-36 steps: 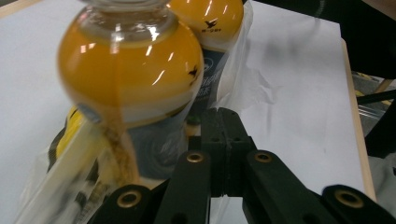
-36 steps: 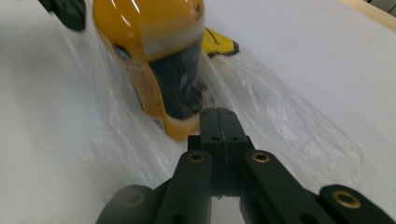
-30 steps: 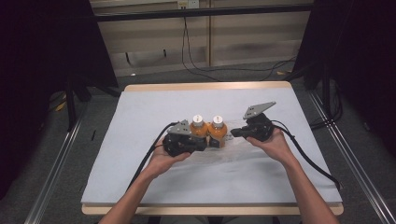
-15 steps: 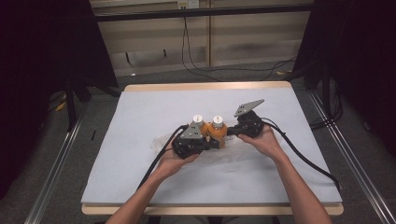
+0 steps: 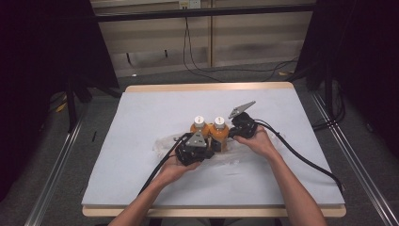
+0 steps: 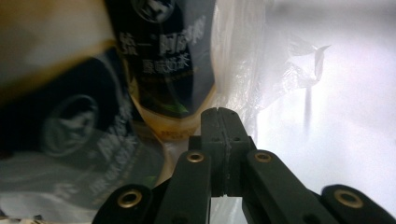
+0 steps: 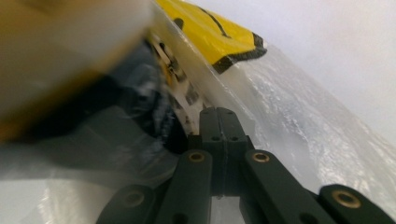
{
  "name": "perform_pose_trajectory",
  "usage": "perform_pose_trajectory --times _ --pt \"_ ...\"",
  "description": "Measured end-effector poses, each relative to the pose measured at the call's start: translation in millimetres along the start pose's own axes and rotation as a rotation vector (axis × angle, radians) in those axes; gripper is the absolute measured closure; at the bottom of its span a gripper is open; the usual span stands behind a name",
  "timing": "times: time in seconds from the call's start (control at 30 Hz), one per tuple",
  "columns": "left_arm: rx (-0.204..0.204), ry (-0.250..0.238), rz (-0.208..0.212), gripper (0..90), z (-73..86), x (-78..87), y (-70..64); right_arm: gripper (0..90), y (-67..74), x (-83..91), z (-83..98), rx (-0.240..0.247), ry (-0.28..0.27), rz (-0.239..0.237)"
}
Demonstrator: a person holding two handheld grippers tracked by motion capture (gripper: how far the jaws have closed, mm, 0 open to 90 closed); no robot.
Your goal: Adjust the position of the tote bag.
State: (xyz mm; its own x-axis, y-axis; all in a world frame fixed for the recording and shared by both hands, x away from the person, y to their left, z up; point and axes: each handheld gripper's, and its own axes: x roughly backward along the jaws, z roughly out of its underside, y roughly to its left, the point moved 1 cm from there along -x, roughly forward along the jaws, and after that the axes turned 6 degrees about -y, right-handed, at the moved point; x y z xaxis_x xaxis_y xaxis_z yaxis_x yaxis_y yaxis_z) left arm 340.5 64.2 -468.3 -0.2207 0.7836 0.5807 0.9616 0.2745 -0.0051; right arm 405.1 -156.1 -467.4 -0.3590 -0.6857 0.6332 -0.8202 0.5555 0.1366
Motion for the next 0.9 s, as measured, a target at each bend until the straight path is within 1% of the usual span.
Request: perform_pose_trajectory --times 0.07,0.1,0.13,0.17,0.2,0.23,0.27,0.3,0.33,0.43,0.5,0.53,0.6,0.63,0.67,0.7,0.73,0.77,0.83,0.9 --pt "0.002 0.012 0.002 90.0 2.9 -2.0 -0.9 90.0 -1.4 -3.8 1.5 -0.014 0.016 -0.002" --pt "0.007 0.011 0.004 90.0 4.2 -3.0 -1.0 90.0 -2.7 -7.0 2.6 -0.019 0.02 -0.002" --pt "0.005 0.03 0.011 90.0 5.7 -2.7 -0.2 90.0 -3.8 -8.7 3.3 -0.022 0.025 -0.002" --pt "0.008 0.028 0.01 90.0 7.3 -4.1 -0.5 90.0 -4.8 -11.5 4.5 -0.037 0.028 -0.004" --pt "-0.002 0.054 0.008 90.0 8.5 -4.1 -0.7 90.0 -6.4 -13.6 5.5 -0.036 0.041 0.004" --pt "-0.003 0.053 0.015 90.0 10.2 -5.3 -1.2 90.0 -8.0 -16.0 6.6 -0.038 0.049 0.008" --pt "-0.001 0.069 0.015 90.0 12.0 -6.0 -2.6 90.0 -9.0 -18.2 7.3 -0.042 0.052 0.007" --pt "-0.018 0.092 0.02 90.0 13.7 -7.0 -3.3 90.0 -10.3 -19.4 7.5 -0.034 0.057 0.012" --pt "-0.011 0.087 0.008 90.0 15.1 -8.5 -5.8 90.0 -11.3 -20.3 7.2 -0.039 0.05 0.005" --pt "0.007 0.082 0.025 90.0 15.2 -8.7 -5.2 90.0 -13.4 -22.7 4.3 -0.042 0.054 0.015" --pt "0.009 0.084 0.027 90.0 15.2 -8.6 -5.3 90.0 -14.3 -24.5 2.0 -0.04 0.06 0.023" --pt "0.006 0.089 0.029 90.0 15.1 -8.3 -5.8 90.0 -14.5 -24.9 1.2 -0.046 0.064 0.026" --pt "0.015 0.09 0.047 90.0 15.8 -7.5 -5.7 90.0 -14.7 -27.1 -1.1 -0.06 0.07 0.039" --pt "0.018 0.084 0.054 90.0 16.3 -7.3 -6.1 90.0 -15.4 -28.1 -2.0 -0.055 0.067 0.039" --pt "0.018 0.091 0.058 90.0 16.5 -6.5 -6.7 90.0 -14.6 -28.7 -3.5 -0.061 0.078 0.05" --pt "0.019 0.093 0.059 90.0 16.6 -6.1 -7.1 90.0 -15.0 -30.1 -4.7 -0.05 0.076 0.053" --pt "0.02 0.094 0.057 90.0 16.7 -6.1 -7.8 90.0 -14.9 -31.1 -5.7 -0.059 0.078 0.059" --pt "0.017 0.097 0.055 90.0 16.7 -5.8 -7.8 90.0 -16.3 -33.1 -6.7 -0.051 0.067 0.066" --pt "0.021 0.092 0.064 90.0 16.9 -5.7 -7.3 90.0 -16.7 -34.5 -7.7 -0.066 0.066 0.074" --pt "0.02 0.096 0.066 90.0 17.0 -5.3 -8.0 90.0 -18.2 -36.3 -8.7 -0.069 0.058 0.077"
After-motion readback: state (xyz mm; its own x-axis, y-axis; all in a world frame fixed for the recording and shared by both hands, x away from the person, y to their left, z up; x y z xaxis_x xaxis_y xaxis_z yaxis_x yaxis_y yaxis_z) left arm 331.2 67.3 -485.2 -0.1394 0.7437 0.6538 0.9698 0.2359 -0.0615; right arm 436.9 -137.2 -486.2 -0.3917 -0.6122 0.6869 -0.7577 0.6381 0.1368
